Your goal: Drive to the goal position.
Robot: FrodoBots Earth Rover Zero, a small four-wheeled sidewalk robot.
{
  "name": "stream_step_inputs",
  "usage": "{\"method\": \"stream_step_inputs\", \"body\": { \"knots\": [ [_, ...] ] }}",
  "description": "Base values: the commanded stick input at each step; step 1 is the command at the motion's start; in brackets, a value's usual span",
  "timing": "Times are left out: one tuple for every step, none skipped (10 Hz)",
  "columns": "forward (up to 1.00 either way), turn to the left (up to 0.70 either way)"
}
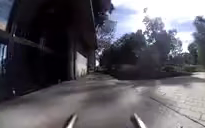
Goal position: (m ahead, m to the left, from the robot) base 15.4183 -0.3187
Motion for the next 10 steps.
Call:
{"method": "stream_step_inputs", "body": {
  "knots": [
    [1.0, 0.0],
    [1.0, 0.0],
    [1.0, 0.0],
    [1.0, 0.0],
    [1.0, 0.0],
    [1.0, 0.0],
    [1.0, 0.0],
    [1.0, 0.0],
    [1.0, 0.0],
    [1.0, 0.0]
  ]
}}
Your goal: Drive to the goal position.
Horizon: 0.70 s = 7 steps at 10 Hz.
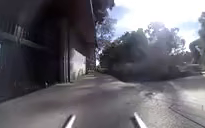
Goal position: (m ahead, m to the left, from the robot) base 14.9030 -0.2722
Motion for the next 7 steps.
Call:
{"method": "stream_step_inputs", "body": {
  "knots": [
    [1.0, 0.0],
    [1.0, 0.0],
    [1.0, 0.0],
    [1.0, 0.0],
    [1.0, 0.0],
    [1.0, 0.0],
    [1.0, 0.0]
  ]
}}
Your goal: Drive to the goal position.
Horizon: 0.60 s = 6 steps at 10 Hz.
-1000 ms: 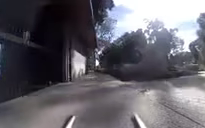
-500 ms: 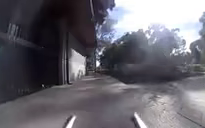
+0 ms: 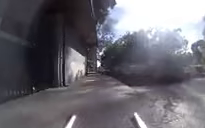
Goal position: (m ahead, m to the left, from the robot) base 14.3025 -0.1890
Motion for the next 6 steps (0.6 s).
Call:
{"method": "stream_step_inputs", "body": {
  "knots": [
    [1.0, 0.0],
    [1.0, 0.0],
    [1.0, 0.0],
    [1.0, 0.0],
    [1.0, 0.0],
    [1.0, 0.0]
  ]
}}
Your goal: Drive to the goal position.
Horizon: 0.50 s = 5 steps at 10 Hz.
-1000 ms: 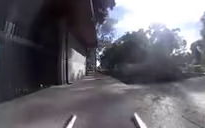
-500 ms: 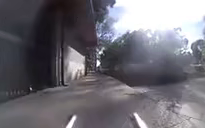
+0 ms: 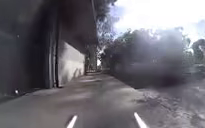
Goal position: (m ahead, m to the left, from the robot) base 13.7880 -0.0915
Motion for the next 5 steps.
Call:
{"method": "stream_step_inputs", "body": {
  "knots": [
    [1.0, 0.0],
    [1.0, 0.0],
    [1.0, 0.0],
    [1.0, 0.0],
    [1.0, 0.0]
  ]
}}
